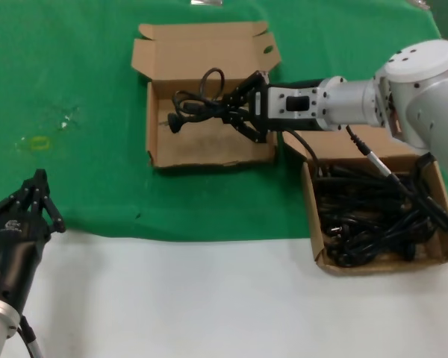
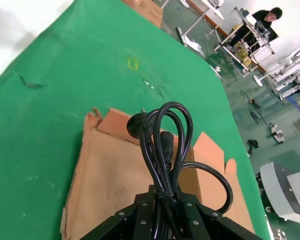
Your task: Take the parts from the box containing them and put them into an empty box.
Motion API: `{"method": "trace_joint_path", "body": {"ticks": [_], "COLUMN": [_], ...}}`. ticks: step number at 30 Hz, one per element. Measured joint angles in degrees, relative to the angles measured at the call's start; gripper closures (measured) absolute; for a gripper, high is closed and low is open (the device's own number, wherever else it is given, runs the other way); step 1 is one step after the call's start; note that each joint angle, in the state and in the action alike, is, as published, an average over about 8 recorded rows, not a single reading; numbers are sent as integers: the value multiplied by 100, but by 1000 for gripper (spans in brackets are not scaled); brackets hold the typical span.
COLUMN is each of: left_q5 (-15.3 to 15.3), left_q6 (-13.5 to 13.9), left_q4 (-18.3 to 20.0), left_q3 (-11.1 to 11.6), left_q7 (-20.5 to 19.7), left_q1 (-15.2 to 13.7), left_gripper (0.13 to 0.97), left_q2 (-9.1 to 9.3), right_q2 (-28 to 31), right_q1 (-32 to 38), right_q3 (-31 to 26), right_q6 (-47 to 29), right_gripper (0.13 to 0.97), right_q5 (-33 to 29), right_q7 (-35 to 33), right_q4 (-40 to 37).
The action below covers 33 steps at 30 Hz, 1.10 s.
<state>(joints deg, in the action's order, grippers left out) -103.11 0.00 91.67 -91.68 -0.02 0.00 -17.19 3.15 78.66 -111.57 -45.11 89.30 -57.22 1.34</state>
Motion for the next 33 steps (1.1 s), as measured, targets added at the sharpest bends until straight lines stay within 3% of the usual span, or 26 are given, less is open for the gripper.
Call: {"method": "trace_joint_path", "body": {"ticks": [20,29,33], "left_q5": [0,0,0], "left_q6": [0,0,0], "left_q4": [0,0,0], "left_q3": [0,0,0], "left_q7": [0,0,0], "left_q1": [0,0,0], "left_gripper": [953,953,953], "left_q2": [0,0,0], "right_q2": [-134,-155,-158], "right_q1": [-132,-159,-166], "right_q3": [178,262,300], "right_q6": [315,311,314], "right_gripper": [872,793,718], "right_q5": [-29,-4,14], "right_q7": [-263,-362,-408], "right_q4": [-71,-71,-70]}}
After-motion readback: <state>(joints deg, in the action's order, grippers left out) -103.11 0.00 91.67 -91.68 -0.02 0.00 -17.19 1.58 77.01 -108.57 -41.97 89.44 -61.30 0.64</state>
